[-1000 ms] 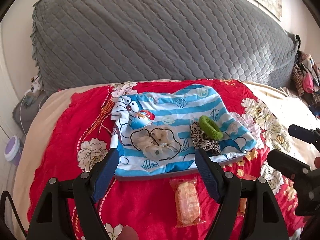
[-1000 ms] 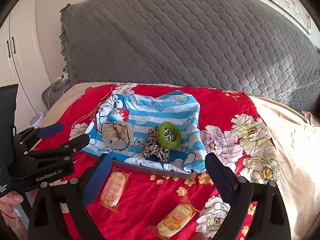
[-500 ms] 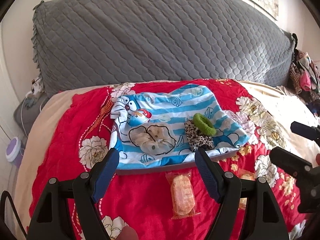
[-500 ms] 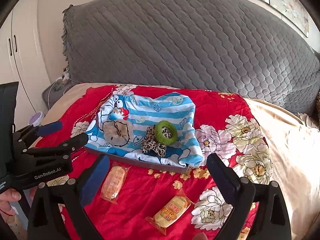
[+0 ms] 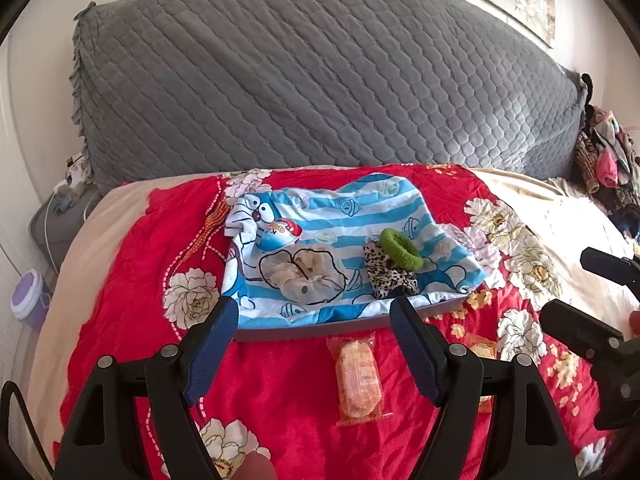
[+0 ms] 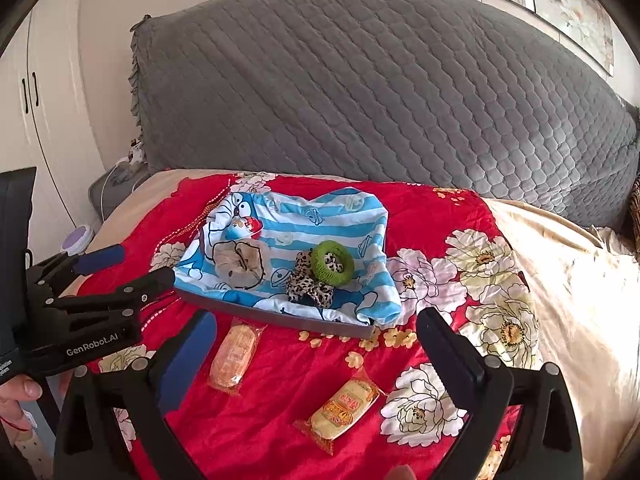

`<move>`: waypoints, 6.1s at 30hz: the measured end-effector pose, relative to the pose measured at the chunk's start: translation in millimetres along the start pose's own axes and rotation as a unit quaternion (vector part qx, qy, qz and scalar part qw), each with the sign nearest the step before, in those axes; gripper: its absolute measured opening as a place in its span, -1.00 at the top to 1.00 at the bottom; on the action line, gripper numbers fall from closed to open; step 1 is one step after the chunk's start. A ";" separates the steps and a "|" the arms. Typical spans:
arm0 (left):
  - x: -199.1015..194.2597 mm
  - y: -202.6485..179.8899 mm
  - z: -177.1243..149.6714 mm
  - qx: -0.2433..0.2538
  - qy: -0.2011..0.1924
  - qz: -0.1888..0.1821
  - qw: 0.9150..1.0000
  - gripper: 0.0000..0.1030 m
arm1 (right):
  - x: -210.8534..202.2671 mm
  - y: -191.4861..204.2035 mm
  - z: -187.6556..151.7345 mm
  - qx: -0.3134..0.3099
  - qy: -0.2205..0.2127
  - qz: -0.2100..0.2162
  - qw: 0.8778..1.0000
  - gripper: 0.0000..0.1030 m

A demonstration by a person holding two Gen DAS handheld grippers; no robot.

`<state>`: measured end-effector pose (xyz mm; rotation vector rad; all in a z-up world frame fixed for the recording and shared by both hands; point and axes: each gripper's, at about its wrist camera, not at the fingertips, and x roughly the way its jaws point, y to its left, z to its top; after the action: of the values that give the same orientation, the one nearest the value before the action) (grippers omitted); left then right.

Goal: Organize objects

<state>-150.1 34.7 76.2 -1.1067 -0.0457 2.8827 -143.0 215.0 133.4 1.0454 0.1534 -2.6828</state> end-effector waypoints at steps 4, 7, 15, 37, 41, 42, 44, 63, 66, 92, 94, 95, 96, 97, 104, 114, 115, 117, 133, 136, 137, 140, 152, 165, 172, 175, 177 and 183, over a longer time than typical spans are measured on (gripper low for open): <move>-7.0 -0.4 -3.0 0.001 -0.004 -0.002 1.000 -0.54 | -3.7 1.3 -2.3 -0.004 -0.001 -0.007 1.000 -0.96; -11.2 -0.8 -7.6 0.002 -0.005 -0.004 1.000 -0.54 | -6.0 1.3 -4.4 -0.002 0.000 -0.011 1.000 -0.96; -20.7 -8.1 -21.5 0.012 -0.003 -0.007 1.000 -0.54 | -13.0 3.1 -15.6 -0.005 0.005 -0.018 1.000 -0.96; -31.0 -11.5 -51.0 0.011 0.010 -0.014 1.000 -0.55 | -25.3 17.7 -49.3 -0.015 0.024 -0.021 0.999 -0.96; -22.7 -17.4 -58.8 0.014 0.016 -0.017 1.000 -0.56 | -20.6 17.3 -58.7 -0.009 0.032 -0.026 0.999 -0.96; -19.9 -18.8 -60.6 0.014 0.019 -0.018 1.000 -0.56 | -18.5 16.6 -62.4 -0.006 0.034 -0.026 0.999 -0.96; -12.8 -21.4 -65.5 0.015 0.025 -0.021 0.999 -0.56 | -12.4 13.8 -70.1 0.003 0.043 -0.032 0.999 -0.96; 49.1 -25.0 -80.8 0.009 0.062 -0.036 0.997 -0.56 | 38.0 -16.0 -99.2 0.054 0.095 -0.057 0.992 -0.96; 59.7 -26.9 -81.1 0.010 0.067 -0.037 0.997 -0.56 | 43.7 -18.9 -99.5 0.058 0.096 -0.062 0.992 -0.96; 116.4 -27.6 -89.4 0.006 0.093 -0.045 0.995 -0.56 | 94.9 -16.1 -99.9 0.046 0.106 -0.102 0.988 -0.96; 120.1 -27.1 -90.3 0.004 0.095 -0.045 0.994 -0.56 | 97.4 -18.0 -99.8 0.050 0.107 -0.105 0.987 -0.96; 121.4 -27.0 -90.6 0.003 0.095 -0.046 0.994 -0.56 | 98.5 -19.2 -99.6 0.053 0.108 -0.106 0.987 -0.96; 122.6 -27.4 -90.8 0.004 0.096 -0.047 0.994 -0.56 | 99.5 -20.6 -99.5 0.056 0.108 -0.105 0.987 -0.96; 123.5 -27.8 -91.1 0.005 0.095 -0.047 0.994 -0.56 | 100.9 -22.3 -99.5 0.059 0.107 -0.106 0.987 -0.96; 131.8 -30.5 -92.6 0.004 0.101 -0.051 0.994 -0.56 | 111.2 -29.7 -101.1 0.068 0.114 -0.110 0.985 -0.92; 139.4 -34.9 -93.1 0.003 0.104 -0.053 0.993 -0.55 | 121.9 -30.7 -103.0 0.066 0.123 -0.118 0.983 -0.86; 140.1 -35.1 -92.8 0.003 0.104 -0.053 0.993 -0.55 | 123.4 -31.3 -103.4 0.066 0.124 -0.119 0.983 -0.82; 141.1 -36.0 -92.7 0.007 0.104 -0.051 0.993 -0.56 | 126.2 -32.0 -104.2 0.066 0.127 -0.123 0.982 -0.74; 138.4 -38.5 -93.9 0.015 0.097 -0.068 0.993 0.23 | 131.3 -26.8 -105.3 0.059 0.135 -0.097 0.984 -0.18; 137.5 -37.7 -94.4 0.012 0.098 -0.071 0.993 0.24 | 132.2 -24.7 -105.3 0.051 0.135 -0.098 0.985 -0.16; 137.1 -37.5 -94.5 0.012 0.099 -0.072 0.992 0.24 | 132.1 -24.8 -105.4 0.051 0.135 -0.097 0.985 -0.16; 136.4 -37.3 -94.7 0.012 0.099 -0.073 0.992 0.25 | 131.5 -26.8 -105.0 0.058 0.135 -0.092 0.985 -0.02; 130.9 -36.7 -96.1 0.013 0.099 -0.066 0.993 0.25 | 128.9 -27.6 -103.3 0.062 0.135 -0.079 0.986 0.08; 123.1 -32.6 -95.0 0.011 0.096 -0.057 0.994 0.25 | 127.4 -21.7 -102.5 0.054 0.137 -0.067 0.987 0.14; 111.7 -25.0 -95.0 0.003 0.093 -0.048 0.995 0.25 | 121.9 -12.5 -99.8 0.041 0.134 -0.053 0.989 0.16; 105.3 -21.8 -95.6 -0.001 0.092 -0.047 0.995 0.25 | 117.9 -8.2 -99.0 0.039 0.133 -0.045 0.989 0.16; 101.5 -21.3 -94.4 0.001 0.090 -0.046 0.995 0.25 | 114.3 -4.3 -96.7 0.036 0.130 -0.039 0.990 0.16; 85.1 -17.4 -88.5 0.000 0.081 -0.038 0.996 0.25 | 100.3 4.8 -88.3 0.029 0.111 -0.026 0.993 0.17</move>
<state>-153.3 57.9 -45.6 -1.3046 -0.0786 2.7175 -155.3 207.1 0.4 1.3739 0.1468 -2.6240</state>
